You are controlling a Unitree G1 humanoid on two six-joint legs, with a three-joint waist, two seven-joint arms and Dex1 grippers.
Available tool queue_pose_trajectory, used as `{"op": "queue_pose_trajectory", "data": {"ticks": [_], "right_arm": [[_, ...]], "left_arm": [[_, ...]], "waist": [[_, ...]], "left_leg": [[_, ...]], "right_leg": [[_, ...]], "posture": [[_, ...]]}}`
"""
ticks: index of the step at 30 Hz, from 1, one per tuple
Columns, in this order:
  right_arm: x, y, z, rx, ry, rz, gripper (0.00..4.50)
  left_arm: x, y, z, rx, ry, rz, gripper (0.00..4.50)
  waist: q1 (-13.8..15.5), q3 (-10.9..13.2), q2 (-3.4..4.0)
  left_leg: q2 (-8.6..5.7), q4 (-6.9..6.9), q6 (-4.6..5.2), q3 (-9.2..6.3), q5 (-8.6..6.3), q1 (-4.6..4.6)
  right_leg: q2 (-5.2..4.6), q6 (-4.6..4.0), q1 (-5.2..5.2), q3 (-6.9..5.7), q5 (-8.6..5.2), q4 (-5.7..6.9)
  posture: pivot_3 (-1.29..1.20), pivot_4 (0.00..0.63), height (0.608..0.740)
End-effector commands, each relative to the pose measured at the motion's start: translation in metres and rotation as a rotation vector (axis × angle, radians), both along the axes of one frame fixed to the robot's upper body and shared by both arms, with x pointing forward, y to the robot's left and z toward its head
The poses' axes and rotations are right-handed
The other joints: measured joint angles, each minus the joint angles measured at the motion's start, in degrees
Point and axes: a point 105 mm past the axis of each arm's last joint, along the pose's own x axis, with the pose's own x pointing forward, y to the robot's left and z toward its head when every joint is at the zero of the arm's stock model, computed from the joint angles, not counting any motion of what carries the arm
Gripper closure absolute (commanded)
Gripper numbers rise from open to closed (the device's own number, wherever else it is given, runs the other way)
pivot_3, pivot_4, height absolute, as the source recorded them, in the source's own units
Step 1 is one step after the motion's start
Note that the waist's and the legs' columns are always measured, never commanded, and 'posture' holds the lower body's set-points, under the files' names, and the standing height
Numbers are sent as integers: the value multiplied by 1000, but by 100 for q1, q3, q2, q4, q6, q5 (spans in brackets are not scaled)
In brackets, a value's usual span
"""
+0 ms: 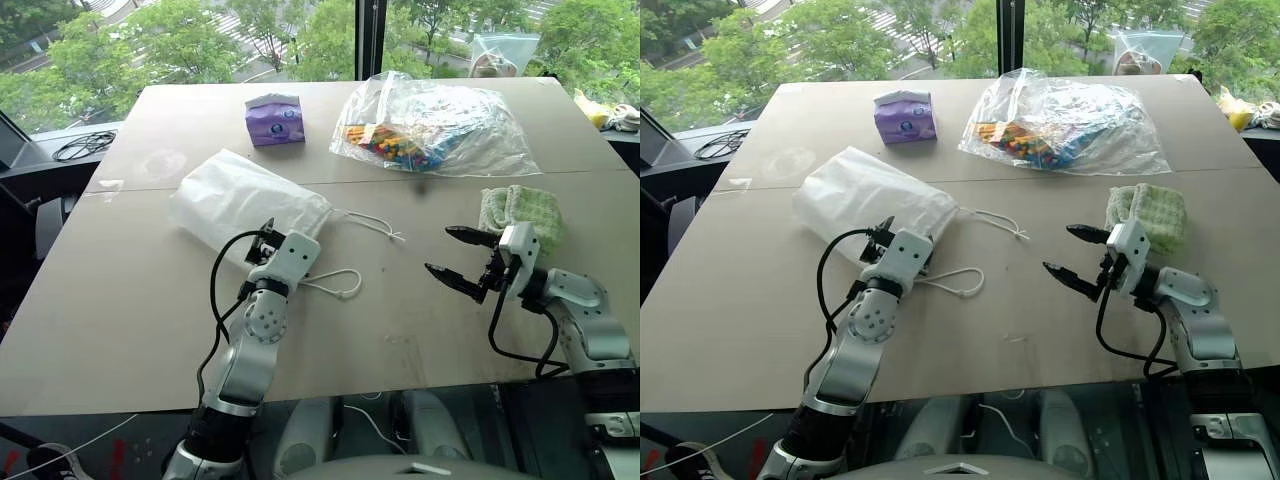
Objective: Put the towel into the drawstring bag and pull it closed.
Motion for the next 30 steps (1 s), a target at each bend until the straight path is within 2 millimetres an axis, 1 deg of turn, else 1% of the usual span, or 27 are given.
{"op": "queue_pose_trajectory", "data": {"ticks": [1,3,4,5,12,15,19,21,25,28,30], "right_arm": [[2,3,11,13,-41,12,0],[2,3,11,13,-42,11,0],[3,3,11,13,-43,10,0],[3,3,11,13,-44,9,0],[3,3,12,17,-50,4,0],[4,1,14,24,-56,-5,0],[10,-5,21,77,-66,-68,0],[20,-15,26,99,-86,-164,0],[34,-34,29,110,-100,-317,0],[53,-59,39,97,-143,-508,0],[63,-75,40,48,-161,-628,0]], "left_arm": [[-1,1,8,-12,-32,7,2897],[-1,1,8,-10,-31,2,3727],[-1,1,8,-8,-30,0,4229],[-2,1,7,-8,-29,0,4383],[-2,3,10,8,-44,-3,4383],[-1,-2,21,71,-90,-43,4383],[2,-13,39,-14,-110,-80,4383],[4,-23,38,-133,-42,-110,4383],[3,-38,46,-220,-24,-168,4383],[7,-40,61,-313,-41,-167,4383],[10,-37,69,-351,-49,-155,4383]], "waist": [[1,0,0],[1,0,0],[1,0,0],[1,0,0],[1,0,0],[0,0,0],[8,0,0],[6,0,0],[1,0,0],[-3,1,-1],[-10,1,-1]], "left_leg": [[0,0,0,0,0,0],[0,0,0,0,0,-1],[0,0,0,1,0,-1],[0,0,0,0,0,0],[0,0,0,0,0,0],[0,0,0,0,0,0],[0,2,0,0,0,-1],[0,9,0,0,0,-4],[0,18,0,4,0,-8],[0,17,0,3,0,-8],[0,21,1,5,1,-7]], "right_leg": [[0,-1,0,0,0,0],[0,-3,0,0,2,0],[0,-6,0,0,4,0],[0,-10,0,0,6,0],[1,-8,0,0,6,0],[1,-8,0,0,5,0],[1,-8,0,-1,6,0],[0,-5,1,-1,7,0],[0,10,1,0,9,0],[5,11,0,0,12,3],[8,15,0,1,10,7]], "posture": [[0,150,740],[0,150,740],[0,150,740],[0,150,740],[0,150,740],[0,150,740],[0,150,740],[0,150,740],[0,150,740],[0,150,740],[0,150,740]]}}
